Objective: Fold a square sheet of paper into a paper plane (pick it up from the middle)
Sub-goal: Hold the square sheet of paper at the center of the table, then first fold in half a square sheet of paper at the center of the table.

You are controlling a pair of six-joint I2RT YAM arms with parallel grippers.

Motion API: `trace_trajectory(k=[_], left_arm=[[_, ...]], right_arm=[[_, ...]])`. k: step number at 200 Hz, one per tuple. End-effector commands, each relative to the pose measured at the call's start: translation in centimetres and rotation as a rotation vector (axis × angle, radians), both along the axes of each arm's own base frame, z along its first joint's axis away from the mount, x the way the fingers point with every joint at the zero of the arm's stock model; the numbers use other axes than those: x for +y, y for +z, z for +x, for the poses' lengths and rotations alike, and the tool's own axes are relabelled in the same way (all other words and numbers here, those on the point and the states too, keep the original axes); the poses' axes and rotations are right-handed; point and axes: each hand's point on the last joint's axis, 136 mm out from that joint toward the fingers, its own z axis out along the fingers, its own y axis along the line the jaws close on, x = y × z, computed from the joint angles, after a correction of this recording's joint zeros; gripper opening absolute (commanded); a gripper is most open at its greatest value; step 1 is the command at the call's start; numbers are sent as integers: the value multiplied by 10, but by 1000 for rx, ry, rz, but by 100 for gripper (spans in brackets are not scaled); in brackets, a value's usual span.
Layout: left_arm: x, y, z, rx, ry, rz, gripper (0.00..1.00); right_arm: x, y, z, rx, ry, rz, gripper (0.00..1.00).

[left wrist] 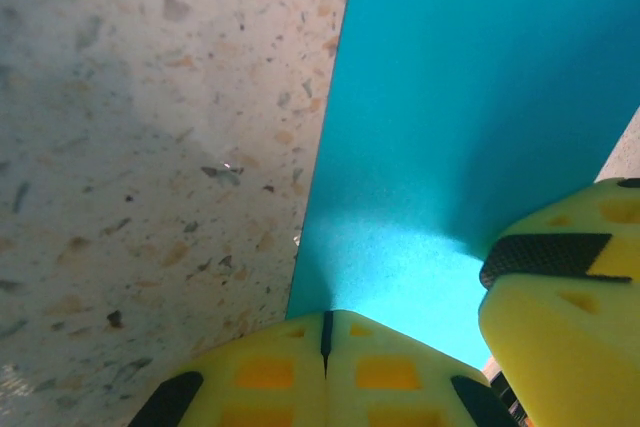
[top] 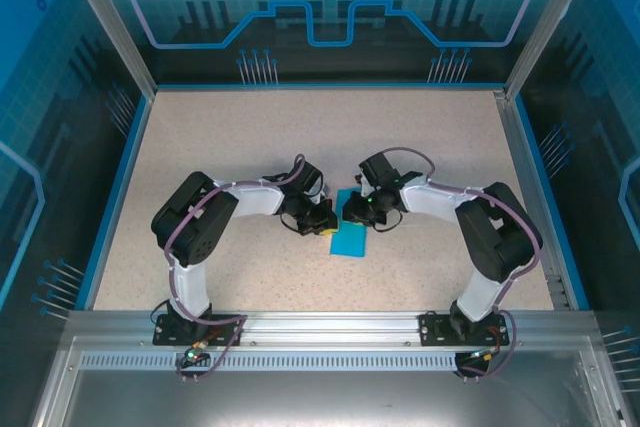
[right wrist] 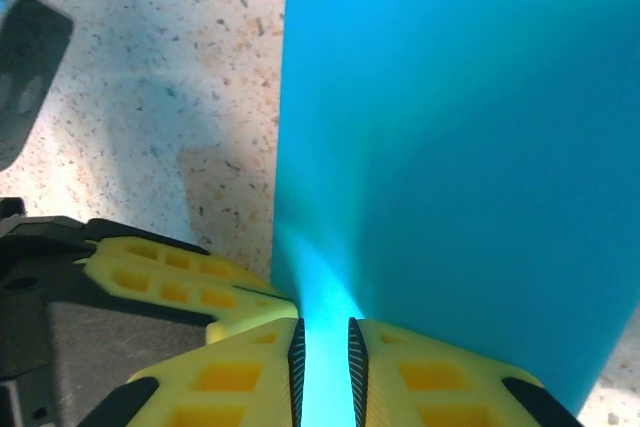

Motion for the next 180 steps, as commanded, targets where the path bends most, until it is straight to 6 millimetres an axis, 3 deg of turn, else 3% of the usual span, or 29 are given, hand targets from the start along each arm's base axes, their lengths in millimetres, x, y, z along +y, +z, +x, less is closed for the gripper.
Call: trace_trajectory(k=[1, 150, 155, 180], left_arm=[[49, -71, -38, 153, 51, 311, 6], [54, -76, -43, 176, 64, 338, 5], [54, -75, -43, 176, 63, 338, 5], [55, -76, -43, 175, 62, 340, 5]], right_arm=[[-1, -3, 5, -15, 29, 6, 22], [-22, -24, 14, -62, 68, 36, 21], [-27, -32, 5, -45, 76, 27, 21], [-34, -35, 2, -69, 98, 41, 21]])
